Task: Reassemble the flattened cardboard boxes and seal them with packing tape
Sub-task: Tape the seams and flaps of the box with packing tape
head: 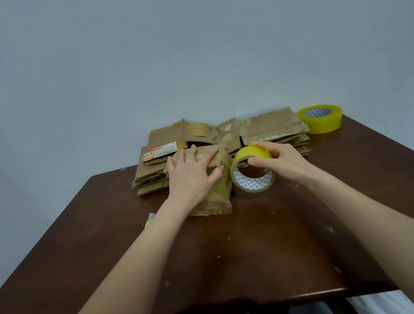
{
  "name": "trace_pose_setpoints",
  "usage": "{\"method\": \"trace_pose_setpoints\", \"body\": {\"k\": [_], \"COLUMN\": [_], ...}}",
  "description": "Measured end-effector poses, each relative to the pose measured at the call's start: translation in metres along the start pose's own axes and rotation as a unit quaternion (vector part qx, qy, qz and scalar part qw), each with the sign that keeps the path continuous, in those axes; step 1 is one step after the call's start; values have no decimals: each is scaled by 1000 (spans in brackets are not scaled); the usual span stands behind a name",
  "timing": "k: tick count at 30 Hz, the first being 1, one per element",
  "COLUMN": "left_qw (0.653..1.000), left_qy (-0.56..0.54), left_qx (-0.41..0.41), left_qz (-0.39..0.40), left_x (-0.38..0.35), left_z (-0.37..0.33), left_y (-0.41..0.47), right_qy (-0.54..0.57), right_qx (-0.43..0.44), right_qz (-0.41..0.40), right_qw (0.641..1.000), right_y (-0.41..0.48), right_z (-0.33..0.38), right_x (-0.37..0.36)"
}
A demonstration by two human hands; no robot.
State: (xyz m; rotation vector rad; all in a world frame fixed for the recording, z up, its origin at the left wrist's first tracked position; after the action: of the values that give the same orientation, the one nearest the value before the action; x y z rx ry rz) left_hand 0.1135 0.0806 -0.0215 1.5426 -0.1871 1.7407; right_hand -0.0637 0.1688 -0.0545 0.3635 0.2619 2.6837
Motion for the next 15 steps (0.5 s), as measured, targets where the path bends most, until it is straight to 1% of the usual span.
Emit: {"method": "trace_pose_setpoints", "body": {"k": [3, 5, 6, 9, 12, 15], "left_qw": [1000, 1000, 999, 999, 999, 998], "left_qy": [-7, -29, -34, -30, -42, -65], "left_qx": [-11, -7, -7, -13, -16, -9], "left_qz": [3, -2, -7, -9, 9, 13], "left_x": [-1, 2, 3, 6, 7, 12], "left_z": [3, 7, 9, 10, 12, 15], "left_y": [-2, -5, -7, -11, -16, -21], "right_qy": [-14, -79, -100, -106, -123, -185], "right_qx": [3, -8, -15, -25, -15, -4], "right_qz": [13, 45, 49, 19, 3, 8], "right_qw": [1000, 996, 994, 994, 992, 983], "right_y": [-5, -12, -17, -26, -24, -15], "right_z": [6, -1, -7, -17, -4, 13], "right_x": [-1, -7, -10, -19, -30, -37]}}
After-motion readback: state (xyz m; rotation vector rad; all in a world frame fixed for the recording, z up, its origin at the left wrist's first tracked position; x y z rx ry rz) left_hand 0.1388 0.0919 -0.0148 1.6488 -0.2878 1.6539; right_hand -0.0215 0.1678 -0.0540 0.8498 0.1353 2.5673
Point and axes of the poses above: each hand's wrist, its own y-axis towards the middle knuckle, its own x-axis out of the back of the hand, z = x × y, the point moved 9 cm from there along y, towards the middle knuckle, and after that the axes turned 9 degrees about y, right-handed, at the moved point
